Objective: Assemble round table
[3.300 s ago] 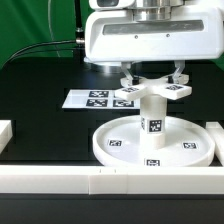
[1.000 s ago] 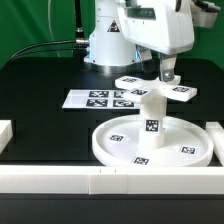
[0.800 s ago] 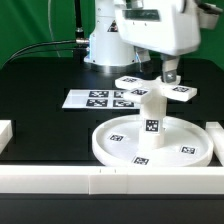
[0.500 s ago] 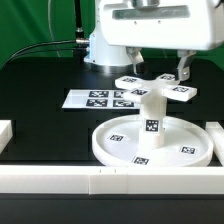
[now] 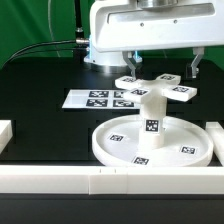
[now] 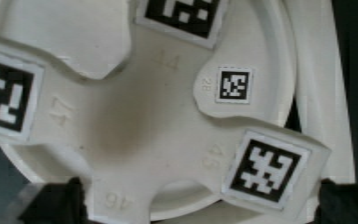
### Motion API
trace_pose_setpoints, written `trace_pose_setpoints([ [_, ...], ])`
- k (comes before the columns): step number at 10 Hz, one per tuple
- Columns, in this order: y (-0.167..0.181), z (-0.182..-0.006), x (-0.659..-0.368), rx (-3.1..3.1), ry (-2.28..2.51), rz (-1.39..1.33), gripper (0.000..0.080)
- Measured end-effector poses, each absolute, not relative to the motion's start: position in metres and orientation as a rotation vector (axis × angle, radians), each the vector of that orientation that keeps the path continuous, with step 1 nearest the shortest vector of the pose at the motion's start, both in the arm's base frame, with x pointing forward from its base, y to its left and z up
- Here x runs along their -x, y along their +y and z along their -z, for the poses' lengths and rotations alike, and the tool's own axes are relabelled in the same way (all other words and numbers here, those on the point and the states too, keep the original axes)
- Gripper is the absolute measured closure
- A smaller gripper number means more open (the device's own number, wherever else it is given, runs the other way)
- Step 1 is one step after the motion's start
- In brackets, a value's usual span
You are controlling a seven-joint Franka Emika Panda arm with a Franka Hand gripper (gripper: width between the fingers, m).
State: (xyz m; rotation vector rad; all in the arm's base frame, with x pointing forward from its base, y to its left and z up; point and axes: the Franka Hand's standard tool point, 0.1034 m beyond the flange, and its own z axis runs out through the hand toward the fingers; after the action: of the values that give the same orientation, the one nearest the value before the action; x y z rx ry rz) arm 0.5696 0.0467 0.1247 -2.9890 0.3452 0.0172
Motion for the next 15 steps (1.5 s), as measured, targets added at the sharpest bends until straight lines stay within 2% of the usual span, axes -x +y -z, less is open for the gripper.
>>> trace_pose_setpoints([
  [3,0.045,-0.125,-0.57,3.032,-0.225,0.013,0.015],
  [9,0.04,-0.124,-0.57,2.931,-0.832,0.044,0.015],
  [15,0.034,-0.122,-0.569,2.616,-1.739,0.09,0.015],
])
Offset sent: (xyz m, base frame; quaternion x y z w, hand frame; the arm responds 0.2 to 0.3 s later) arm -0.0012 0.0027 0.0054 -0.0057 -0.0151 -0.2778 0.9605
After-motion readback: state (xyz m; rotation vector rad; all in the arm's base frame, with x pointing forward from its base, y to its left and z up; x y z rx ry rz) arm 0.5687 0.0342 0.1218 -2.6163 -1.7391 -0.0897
